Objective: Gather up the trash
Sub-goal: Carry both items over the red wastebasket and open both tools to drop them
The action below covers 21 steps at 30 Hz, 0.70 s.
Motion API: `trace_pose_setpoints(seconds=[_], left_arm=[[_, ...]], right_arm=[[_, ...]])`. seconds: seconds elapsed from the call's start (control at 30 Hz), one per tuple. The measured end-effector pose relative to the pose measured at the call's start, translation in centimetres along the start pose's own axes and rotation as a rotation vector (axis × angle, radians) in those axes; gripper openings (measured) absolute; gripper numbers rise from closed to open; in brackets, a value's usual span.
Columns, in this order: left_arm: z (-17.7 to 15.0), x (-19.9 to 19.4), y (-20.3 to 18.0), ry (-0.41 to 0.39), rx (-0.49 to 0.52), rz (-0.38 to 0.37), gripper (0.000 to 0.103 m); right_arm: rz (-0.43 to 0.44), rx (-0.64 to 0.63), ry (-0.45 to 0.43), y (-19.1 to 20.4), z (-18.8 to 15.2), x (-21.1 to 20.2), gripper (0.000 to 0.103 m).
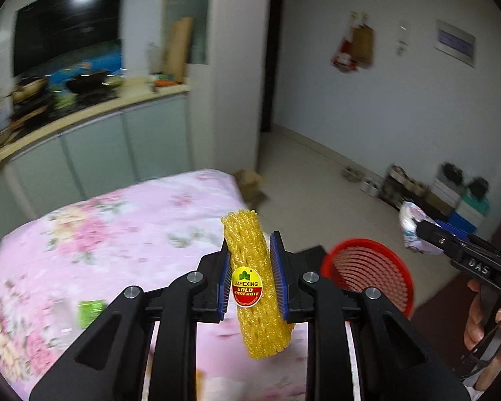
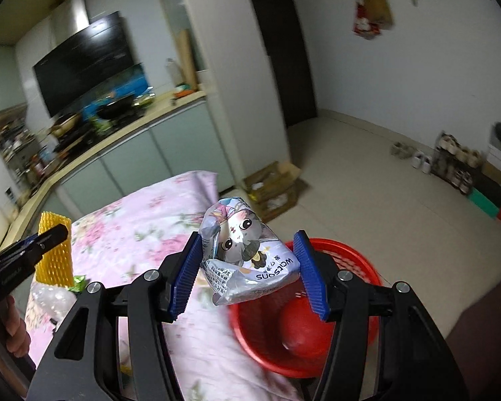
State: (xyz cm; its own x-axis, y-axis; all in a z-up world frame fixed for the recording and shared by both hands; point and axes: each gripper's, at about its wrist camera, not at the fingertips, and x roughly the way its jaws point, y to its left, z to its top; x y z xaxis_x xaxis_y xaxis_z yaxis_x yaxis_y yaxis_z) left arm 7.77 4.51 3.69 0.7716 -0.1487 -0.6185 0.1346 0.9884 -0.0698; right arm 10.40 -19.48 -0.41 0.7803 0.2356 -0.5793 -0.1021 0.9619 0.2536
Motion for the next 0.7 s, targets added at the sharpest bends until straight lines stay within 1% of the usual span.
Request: trace_pose_setpoints(seconds=[0.27,0.4,0.6,0.67,0.7], left_arm=[[-0.4,6.1,-6.8,0.129,0.085,-0.158,0.021],[-1.2,9.2,-9.4,0.196,0.119,-0.203,0.021],[-2.8,14.3,-11.5,0.318,0.133,-0.247,0.021],[-3.3,15.6,-12.0,0.348,0.135,-0.253,0.023],[-3.7,16.2,-12.3,0.364,0.135,-0.257,0.027]], right_arm=[[-0.087,0.093,0.042,-3.9,-1.1,0.8,0.054],[-0.129,0.138,0.081,-5.9,-1.9,1.7,0.054],[-0.121,0.193,0.142,-7.4,-2.4,3.7,0.055],[-0.108,0.217,0.172,-8.0,-2.5,4.6,0.058],[-0.096,0.233,0.191,-8.2,-2.6,5.2,0.06]])
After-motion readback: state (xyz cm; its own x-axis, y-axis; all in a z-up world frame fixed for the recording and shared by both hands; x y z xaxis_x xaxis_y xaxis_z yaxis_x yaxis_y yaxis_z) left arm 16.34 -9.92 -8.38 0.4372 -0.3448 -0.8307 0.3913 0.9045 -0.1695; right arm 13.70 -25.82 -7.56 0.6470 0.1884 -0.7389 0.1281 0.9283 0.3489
